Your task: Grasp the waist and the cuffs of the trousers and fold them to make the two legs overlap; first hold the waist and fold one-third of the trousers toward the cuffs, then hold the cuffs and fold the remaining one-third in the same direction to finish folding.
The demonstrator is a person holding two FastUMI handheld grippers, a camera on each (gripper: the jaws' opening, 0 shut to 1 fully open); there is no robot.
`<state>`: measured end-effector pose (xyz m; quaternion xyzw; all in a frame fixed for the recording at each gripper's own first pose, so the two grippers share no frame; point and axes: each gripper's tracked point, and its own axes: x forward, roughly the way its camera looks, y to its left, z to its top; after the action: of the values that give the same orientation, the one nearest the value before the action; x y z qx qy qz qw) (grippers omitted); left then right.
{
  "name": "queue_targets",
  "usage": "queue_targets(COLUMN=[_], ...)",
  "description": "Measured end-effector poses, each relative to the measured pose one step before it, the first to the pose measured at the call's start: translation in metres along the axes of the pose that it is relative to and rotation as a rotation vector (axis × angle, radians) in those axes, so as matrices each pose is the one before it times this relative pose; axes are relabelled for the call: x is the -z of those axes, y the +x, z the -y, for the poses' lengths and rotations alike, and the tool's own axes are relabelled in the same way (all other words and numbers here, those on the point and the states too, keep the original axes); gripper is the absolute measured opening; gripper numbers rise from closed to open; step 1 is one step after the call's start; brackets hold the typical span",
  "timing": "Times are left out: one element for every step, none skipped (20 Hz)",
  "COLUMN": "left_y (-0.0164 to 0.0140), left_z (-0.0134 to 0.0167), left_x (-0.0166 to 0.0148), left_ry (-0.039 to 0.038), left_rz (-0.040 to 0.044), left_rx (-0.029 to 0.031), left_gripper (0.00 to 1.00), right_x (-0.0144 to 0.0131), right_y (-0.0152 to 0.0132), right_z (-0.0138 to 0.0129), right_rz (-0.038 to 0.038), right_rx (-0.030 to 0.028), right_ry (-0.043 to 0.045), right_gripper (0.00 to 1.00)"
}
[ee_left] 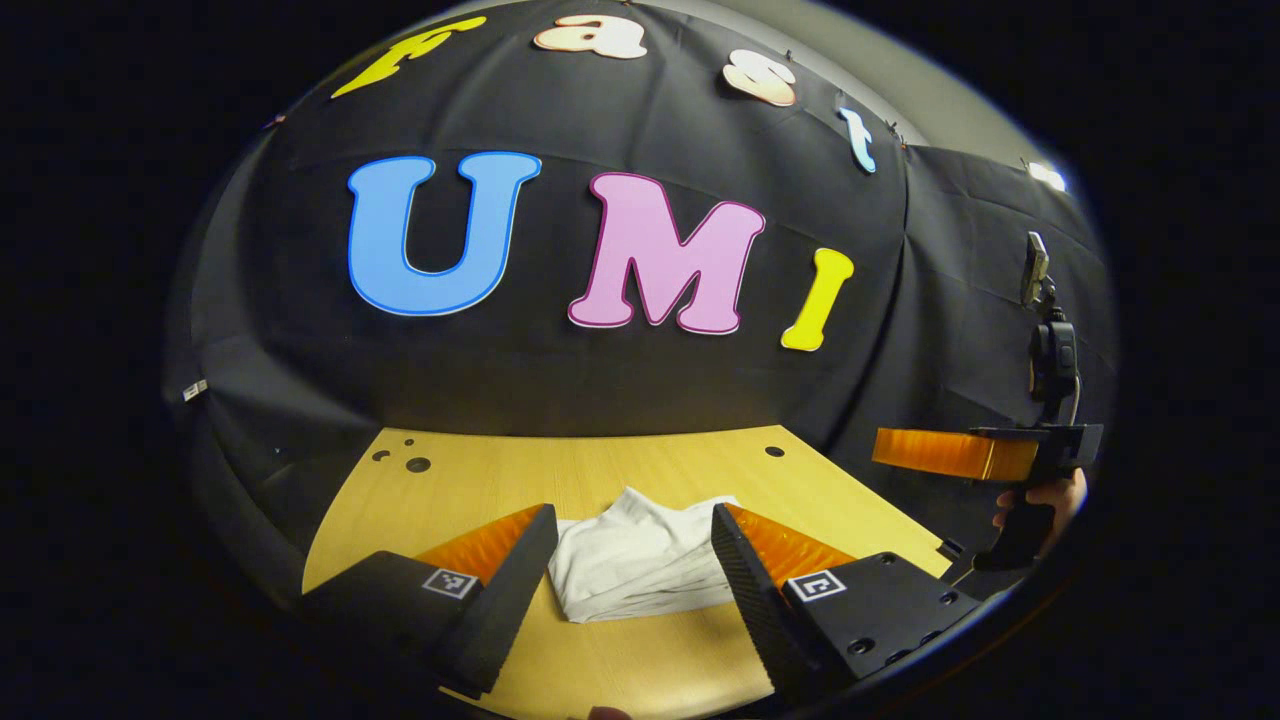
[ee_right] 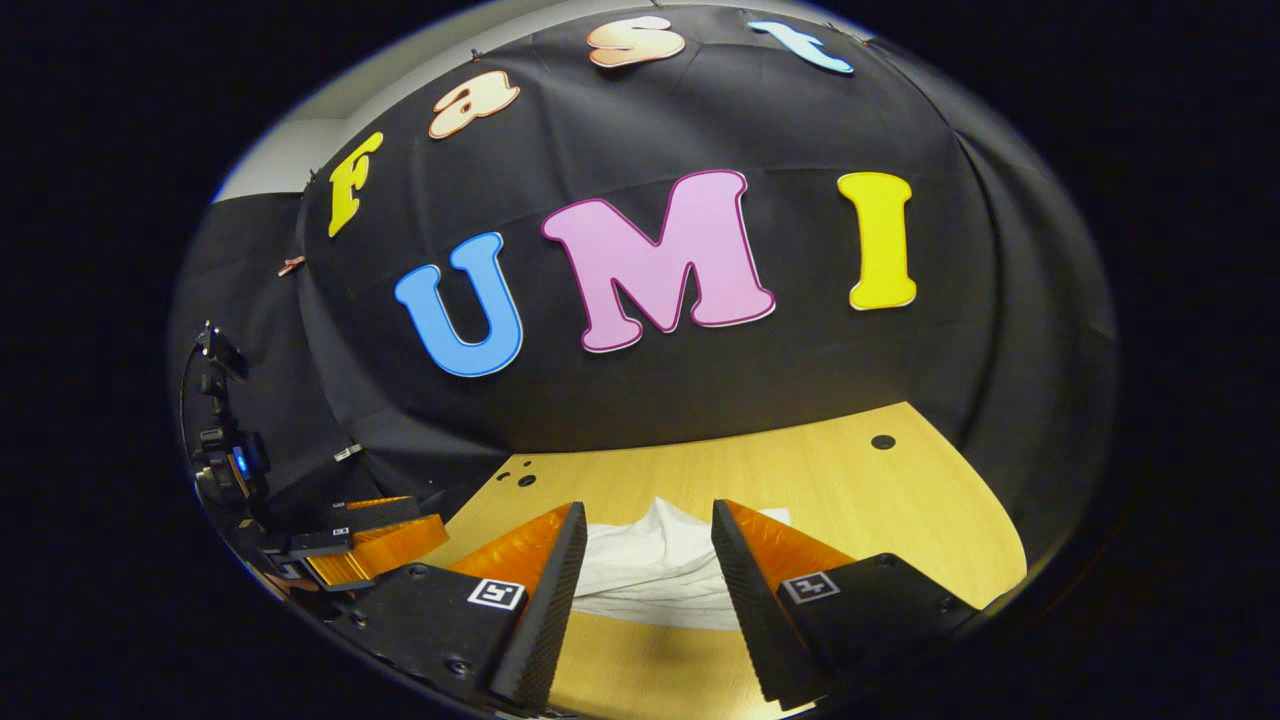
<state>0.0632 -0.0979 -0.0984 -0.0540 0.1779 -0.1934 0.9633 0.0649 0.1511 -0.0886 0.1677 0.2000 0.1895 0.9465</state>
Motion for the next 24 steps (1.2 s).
queue_targets(left_y=[0.00103, 0.00119, -0.00103, -0.00020, 0.00006, 0.00140, 0.00155, 0.00091, 0.00047, 0.00086, 0.00075, 0.00008, -0.00011, -0.00023, -0.00106, 0.00030, -0.00031, -0.00131, -0.00064, -0.00106, -0.00084, 0.00047, -0.00065, -0.00068], left_z=[-0.00149, -0.00217, -0.00353, -0.00215, -0.00059, -0.00142, -0.00155, -0.00102, -0.00061, -0.00019, 0.00078, 0.00020, 0.00031, -0.00019, -0.00046, -0.00001, 0.00070, -0.00106, 0.00079, 0.00033, 0.00026, 0.00051, -0.00025, -0.00043], left_x=[0.00007, -0.00040, 0.00044, -0.00003, 0.00073, -0.00051, 0.00130, -0.00047, 0.00079, -0.00089, 0.00075, -0.00023, 0.00020, -0.00056, 0.00111, 0.00106, 0.00096, -0.00063, 0.00101, -0.00030, 0.00102, 0.00019, 0.00138, 0.00001], left_ry=[0.00026, 0.00141, 0.00059, -0.00018, 0.00005, -0.00042, -0.00094, -0.00148, -0.00004, 0.00175, 0.00274, 0.00149, 0.00074, -0.00022, -0.00035, 0.00042, 0.00208, 0.00306, 0.00246, 0.00137, 0.00188, 0.00231, 0.00258, 0.00204], left_rz=[-0.00590, -0.00422, -0.00339, -0.00452, -0.00461, -0.00357, -0.00375, -0.00211, -0.00063, -0.00060, -0.00034, 0.00038, -0.00009, -0.00061, -0.00171, -0.00293, -0.00206, -0.00116, -0.00056, -0.00047, 0.00002, -0.00062, -0.00113, -0.00047], left_rx=[-0.00377, -0.00336, -0.00310, 0.00014, -0.00123, -0.00234, -0.00348, -0.00232, -0.00189, -0.00043, -0.00131, -0.00226, -0.00035, -0.00161, -0.00043, -0.00092, -0.00120, -0.00223, 0.00003, -0.00006, 0.00044, -0.00019, 0.00026, -0.00119], left_gripper=[0.96, 0.96, 0.96, 0.96, 0.96, 0.96, 0.96, 0.96, 0.96, 0.96, 0.96, 0.96, 0.96, 0.96, 0.96, 0.96, 0.96, 0.96, 0.96, 0.96, 0.96, 0.96, 0.96, 0.96], right_x=[0.00038, 0.00150, -0.00026, 0.00061, -0.00023, 0.00054, 0.00009, -0.00027, -0.00036, 0.00036, 0.00039, 0.00045, 0.00062, 0.00055, 0.00021, 0.00089, 0.00099, 0.00101, -0.00029, 0.00085, 0.00080, 0.00070, 0.00020, -0.00026], right_y=[0.00172, 0.00216, 0.00194, 0.00120, 0.00246, 0.00025, 0.00217, 0.00021, 0.00012, -0.00137, 0.00014, -0.00089, 0.00075, 0.00056, 0.00084, -0.00106, 0.00129, 0.00003, -0.00052, -0.00081, -0.00049, -0.00172, 0.00023, -0.00005], right_z=[0.00026, -0.00094, -0.00010, -0.00130, -0.00004, -0.00067, 0.00064, -0.00093, -0.00068, -0.00082, -0.00068, -0.00068, -0.00065, -0.00024, 0.00046, -0.00077, -0.00037, -0.00003, -0.00136, -0.00089, -0.00051, -0.00037, 0.00071, 0.00022], right_rz=[-0.00167, 0.00006, -0.00074, -0.00121, -0.00185, -0.00183, -0.00261, -0.00030, -0.00153, -0.00120, -0.00060, -0.00077, -0.00068, -0.00135, -0.00074, -0.00063, -0.00163, -0.00259, -0.00041, -0.00153, -0.00106, -0.00076, 0.00117, 0.00064], right_rx=[0.00064, 0.00013, 0.00144, -0.00061, -0.00113, -0.00025, -0.00149, -0.00028, -0.00013, -0.00146, -0.00100, -0.00010, -0.00089, -0.00028, -0.00040, -0.00015, -0.00147, -0.00058, -0.00026, 0.00028, 0.00011, 0.00053, 0.00197, 0.00129], right_ry=[0.00228, 0.00066, 0.00014, 0.00150, 0.00084, 0.00112, 0.00126, 0.00111, 0.00174, 0.00147, -0.00014, -0.00108, -0.00144, -0.00074, -0.00096, -0.00143, -0.00060, -0.00110, -0.00177, -0.00186, -0.00049, 0.00034, 0.00123, 0.00160], right_gripper=[0.78, 0.78, 0.78, 0.77, 0.77, 0.77, 0.77, 0.77, 0.77, 0.78, 0.77, 0.78, 0.77, 0.78, 0.78, 0.77, 0.77, 0.77, 0.77, 0.77, 0.78, 0.78, 0.78, 0.77])
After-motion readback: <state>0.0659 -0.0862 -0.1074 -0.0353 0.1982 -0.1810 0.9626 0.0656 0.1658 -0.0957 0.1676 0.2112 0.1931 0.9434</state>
